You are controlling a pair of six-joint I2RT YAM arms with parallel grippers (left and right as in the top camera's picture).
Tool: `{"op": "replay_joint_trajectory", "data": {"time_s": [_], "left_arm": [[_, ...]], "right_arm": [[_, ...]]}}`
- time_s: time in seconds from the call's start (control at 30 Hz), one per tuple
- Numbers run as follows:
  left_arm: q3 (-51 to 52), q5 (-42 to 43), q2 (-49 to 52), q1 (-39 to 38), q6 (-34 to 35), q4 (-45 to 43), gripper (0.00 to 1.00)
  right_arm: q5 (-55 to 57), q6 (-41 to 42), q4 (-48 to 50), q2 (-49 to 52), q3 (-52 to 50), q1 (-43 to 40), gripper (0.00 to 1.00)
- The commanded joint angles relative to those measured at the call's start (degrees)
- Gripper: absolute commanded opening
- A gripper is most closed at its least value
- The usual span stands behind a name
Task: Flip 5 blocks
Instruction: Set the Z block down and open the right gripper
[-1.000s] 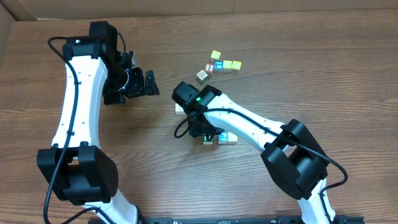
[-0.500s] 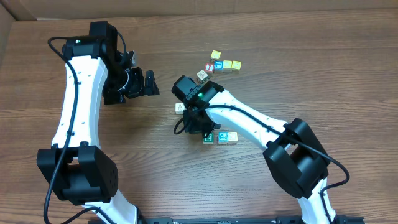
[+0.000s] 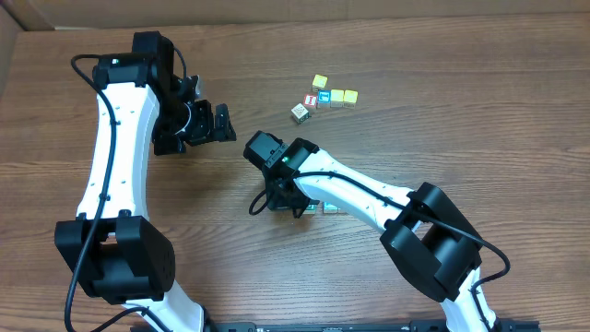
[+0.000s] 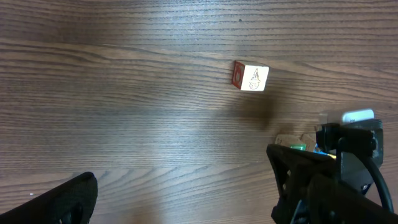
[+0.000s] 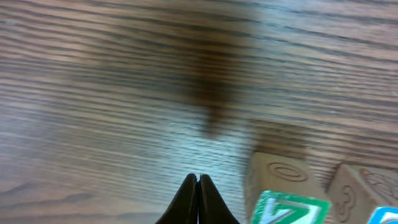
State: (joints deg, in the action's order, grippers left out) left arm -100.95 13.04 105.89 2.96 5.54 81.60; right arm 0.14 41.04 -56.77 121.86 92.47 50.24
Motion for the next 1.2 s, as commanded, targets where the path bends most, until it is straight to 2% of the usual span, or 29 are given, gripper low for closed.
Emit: {"op": "replay_joint_trajectory", "data": {"time_s": [0.0, 1.17], "left_arm": [[-1.4, -0.1, 0.7, -0.4, -0.2, 0.0, 1.00], [-1.4, -0.1, 0.7, -0.4, -0.2, 0.0, 1.00]], "right_arm": [[2.8, 1.2, 0.3, -1.2, -1.0, -0.2, 0.04], [5.8, 1.5, -3.4, -1.2, -1.4, -0.9, 0.04]]}}
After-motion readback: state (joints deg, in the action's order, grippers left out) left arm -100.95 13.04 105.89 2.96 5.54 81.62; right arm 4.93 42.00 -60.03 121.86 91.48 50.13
